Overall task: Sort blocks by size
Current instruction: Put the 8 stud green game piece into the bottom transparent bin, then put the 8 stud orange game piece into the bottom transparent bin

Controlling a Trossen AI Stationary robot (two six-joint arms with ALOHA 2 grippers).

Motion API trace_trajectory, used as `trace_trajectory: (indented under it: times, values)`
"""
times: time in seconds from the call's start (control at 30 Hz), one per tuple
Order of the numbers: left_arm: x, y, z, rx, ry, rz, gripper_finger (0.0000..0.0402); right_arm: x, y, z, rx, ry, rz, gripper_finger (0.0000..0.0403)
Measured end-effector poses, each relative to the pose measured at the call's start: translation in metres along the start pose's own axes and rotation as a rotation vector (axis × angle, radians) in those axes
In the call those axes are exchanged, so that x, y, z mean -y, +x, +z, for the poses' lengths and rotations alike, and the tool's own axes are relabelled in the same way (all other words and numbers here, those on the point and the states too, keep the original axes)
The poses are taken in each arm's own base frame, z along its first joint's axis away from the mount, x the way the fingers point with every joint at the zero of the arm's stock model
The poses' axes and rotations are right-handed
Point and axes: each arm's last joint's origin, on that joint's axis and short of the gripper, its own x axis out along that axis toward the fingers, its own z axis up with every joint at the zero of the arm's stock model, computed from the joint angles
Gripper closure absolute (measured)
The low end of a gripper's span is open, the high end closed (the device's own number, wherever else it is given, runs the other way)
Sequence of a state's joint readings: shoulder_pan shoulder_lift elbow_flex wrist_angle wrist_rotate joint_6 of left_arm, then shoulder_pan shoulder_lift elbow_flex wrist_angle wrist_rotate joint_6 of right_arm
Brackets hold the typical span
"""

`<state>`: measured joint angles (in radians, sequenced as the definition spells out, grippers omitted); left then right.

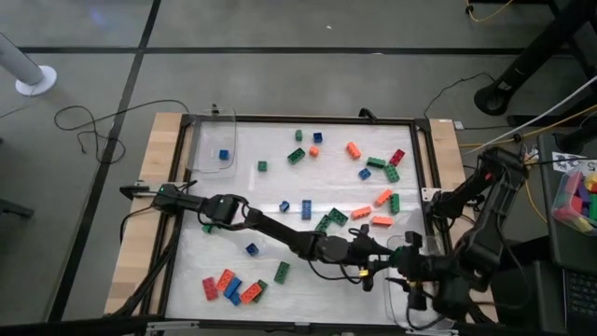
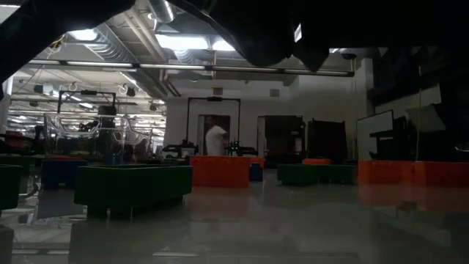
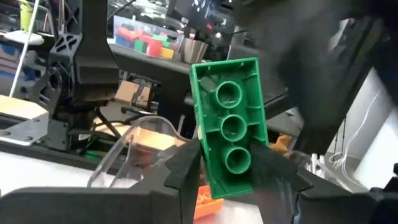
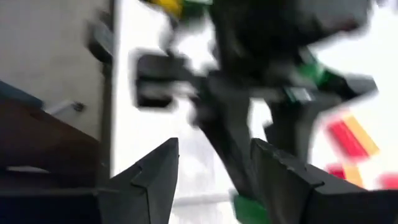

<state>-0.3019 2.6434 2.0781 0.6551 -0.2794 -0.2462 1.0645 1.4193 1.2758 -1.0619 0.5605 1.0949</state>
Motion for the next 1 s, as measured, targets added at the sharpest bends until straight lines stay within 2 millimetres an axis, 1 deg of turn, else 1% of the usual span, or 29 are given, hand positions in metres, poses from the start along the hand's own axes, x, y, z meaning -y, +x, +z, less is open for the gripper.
trace_trajectory:
  times: [0.17,0.33,0.43,0.57,0.63,0.7,0.8,0.93,1.0]
  values:
    - [0.000,0.000,-0.003,-0.023,0.007,0.006,0.0279,0.010,0.004,-0.012,-0.183,0.140,-0.120,0.0203]
    - [0.001,-0.001,-0.006,-0.053,0.015,0.006,0.0279,0.013,0.002,-0.017,-0.294,0.221,-0.141,0.0203]
    - [-0.001,0.000,-0.007,-0.065,0.023,0.013,0.0279,0.013,0.002,-0.018,-0.313,0.231,-0.140,0.0203]
    - [-0.006,0.001,-0.005,-0.078,0.075,0.025,0.0279,0.013,0.002,-0.018,-0.312,0.231,-0.139,0.0203]
    - [-0.007,0.001,0.004,-0.111,0.116,0.036,0.0279,0.013,0.002,-0.018,-0.311,0.232,-0.138,0.0203]
    - [-0.007,0.000,0.018,-0.156,0.178,0.047,0.0279,0.013,0.002,-0.017,-0.296,0.230,-0.141,0.0203]
    - [-0.010,-0.004,0.035,-0.285,0.261,0.074,0.0279,0.013,0.002,-0.016,-0.246,0.227,-0.149,0.0203]
    - [-0.014,-0.019,0.054,-0.511,0.289,0.126,0.0279,0.014,0.003,-0.013,-0.142,0.214,-0.174,0.0203]
    - [-0.014,-0.030,0.069,-0.615,0.288,0.156,0.0279,0.015,0.003,-0.011,-0.077,0.192,-0.189,0.0203]
